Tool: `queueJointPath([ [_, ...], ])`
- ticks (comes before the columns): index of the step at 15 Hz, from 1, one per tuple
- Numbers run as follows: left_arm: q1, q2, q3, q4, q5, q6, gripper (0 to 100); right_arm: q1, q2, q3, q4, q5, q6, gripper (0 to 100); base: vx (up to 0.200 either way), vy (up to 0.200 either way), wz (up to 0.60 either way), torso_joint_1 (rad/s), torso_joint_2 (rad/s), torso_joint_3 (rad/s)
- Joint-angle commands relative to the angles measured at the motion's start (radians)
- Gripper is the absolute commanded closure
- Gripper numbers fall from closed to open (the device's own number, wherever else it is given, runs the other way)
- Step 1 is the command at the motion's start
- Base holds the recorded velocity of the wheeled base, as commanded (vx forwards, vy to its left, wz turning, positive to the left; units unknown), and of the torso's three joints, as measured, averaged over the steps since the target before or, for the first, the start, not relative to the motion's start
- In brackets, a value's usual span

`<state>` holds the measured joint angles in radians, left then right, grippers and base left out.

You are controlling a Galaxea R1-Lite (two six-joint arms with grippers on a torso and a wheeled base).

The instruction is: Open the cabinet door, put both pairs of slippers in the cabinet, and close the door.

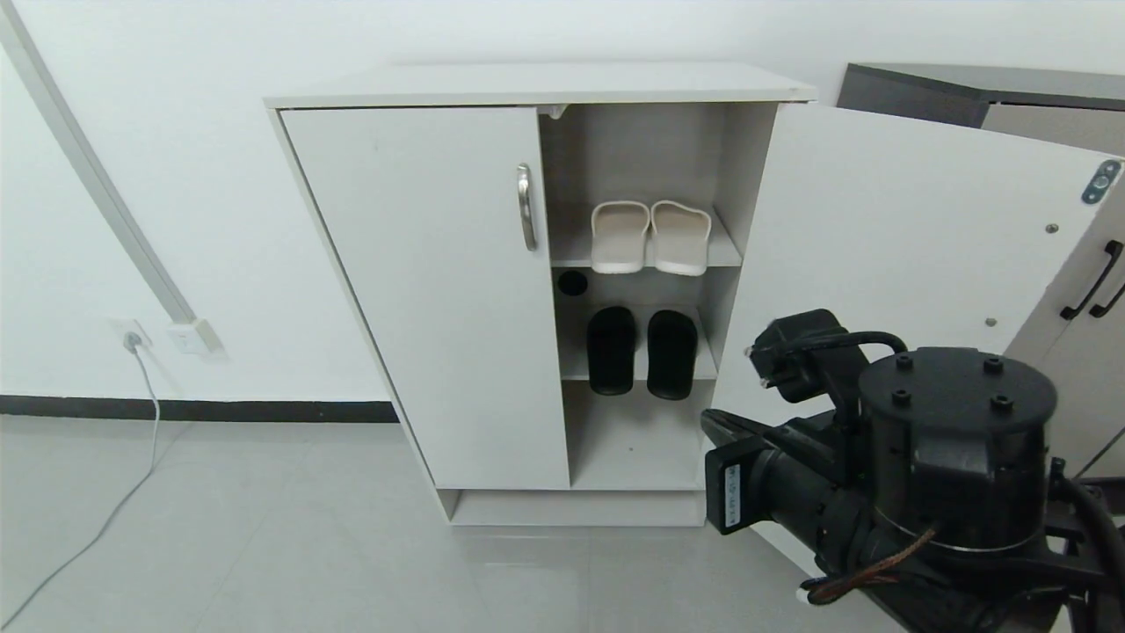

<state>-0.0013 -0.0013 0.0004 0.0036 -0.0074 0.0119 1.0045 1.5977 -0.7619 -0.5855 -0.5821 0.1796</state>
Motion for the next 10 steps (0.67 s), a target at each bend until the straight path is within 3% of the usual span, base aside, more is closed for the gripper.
queueJointPath([
  [1, 0.0, 0.001, 0.0, -0.002, 0.0, 0.0, 100, 0.003, 0.001, 0.0, -0.004, 0.001, 0.001, 100, 0.0, 0.0, 0.0, 0.066, -0.57, -0.364],
  [10, 0.0, 0.001, 0.0, -0.002, 0.0, 0.0, 100, 0.0, 0.001, 0.006, -0.004, 0.001, 0.001, 100, 0.0, 0.0, 0.0, 0.106, -0.48, -0.341],
])
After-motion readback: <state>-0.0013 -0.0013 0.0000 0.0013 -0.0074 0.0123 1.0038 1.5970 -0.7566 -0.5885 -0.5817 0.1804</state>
